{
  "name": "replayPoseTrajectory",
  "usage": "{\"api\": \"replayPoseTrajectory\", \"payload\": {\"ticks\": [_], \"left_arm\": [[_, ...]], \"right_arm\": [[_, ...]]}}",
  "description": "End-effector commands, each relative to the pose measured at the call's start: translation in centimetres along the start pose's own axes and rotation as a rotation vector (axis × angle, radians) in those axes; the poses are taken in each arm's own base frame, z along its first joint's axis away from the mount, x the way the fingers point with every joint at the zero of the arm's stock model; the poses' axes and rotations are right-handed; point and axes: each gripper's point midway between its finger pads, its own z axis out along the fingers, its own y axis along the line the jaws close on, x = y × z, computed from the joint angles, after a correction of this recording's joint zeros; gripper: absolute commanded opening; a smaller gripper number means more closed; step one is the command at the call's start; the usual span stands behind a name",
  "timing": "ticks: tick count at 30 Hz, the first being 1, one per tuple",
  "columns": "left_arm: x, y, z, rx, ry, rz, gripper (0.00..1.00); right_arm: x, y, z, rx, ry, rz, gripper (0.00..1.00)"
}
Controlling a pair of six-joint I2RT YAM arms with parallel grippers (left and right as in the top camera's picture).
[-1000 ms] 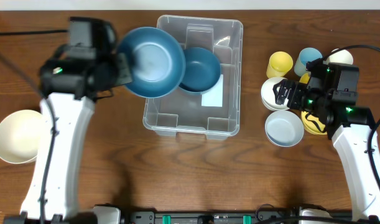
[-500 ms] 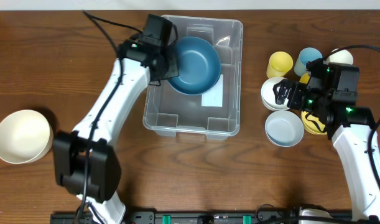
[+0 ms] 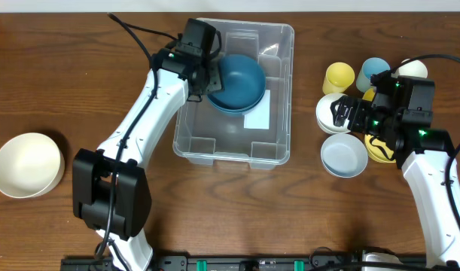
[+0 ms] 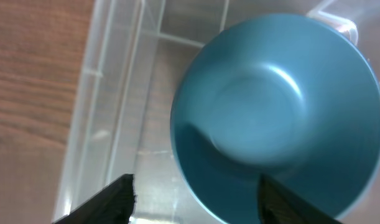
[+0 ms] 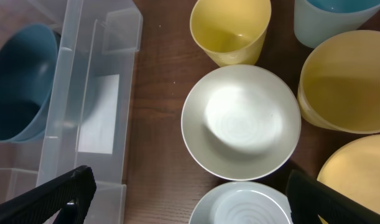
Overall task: Pack container
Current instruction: 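Lower the second teal bowl into the first bowl inside the bin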
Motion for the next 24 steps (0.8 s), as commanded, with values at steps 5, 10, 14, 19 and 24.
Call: {"api": "replayPoseTrajectory", "payload": {"ticks": [5,10,14,19,24], "left_arm": [[1.0,0.2,-3.6,0.008,0.012,-0.025,0.62],[3.4,1.2,-3.3,-0.043,0.105,-0.055,0.44],[4.9,0.3,-2.3,-0.05,0.141,-0.025,0.37],[6.3,-1.2,-0.4,-0.067,0.16,0.031,0.37],[7.1,-1.5,2.7,-0.095,0.189,0.052,0.37]], "right_arm": [[-0.8,0.2,-0.4,0.0,-0.022,0.007,0.99],[-0.8,0.2,-0.4,0.0,-0.022,0.007,0.99],[-0.8,0.2,-0.4,0.0,-0.022,0.007,0.99],[-0.8,0.2,-0.4,0.0,-0.022,0.007,0.99],[-0.8,0.2,-0.4,0.0,-0.022,0.007,0.99]]}}
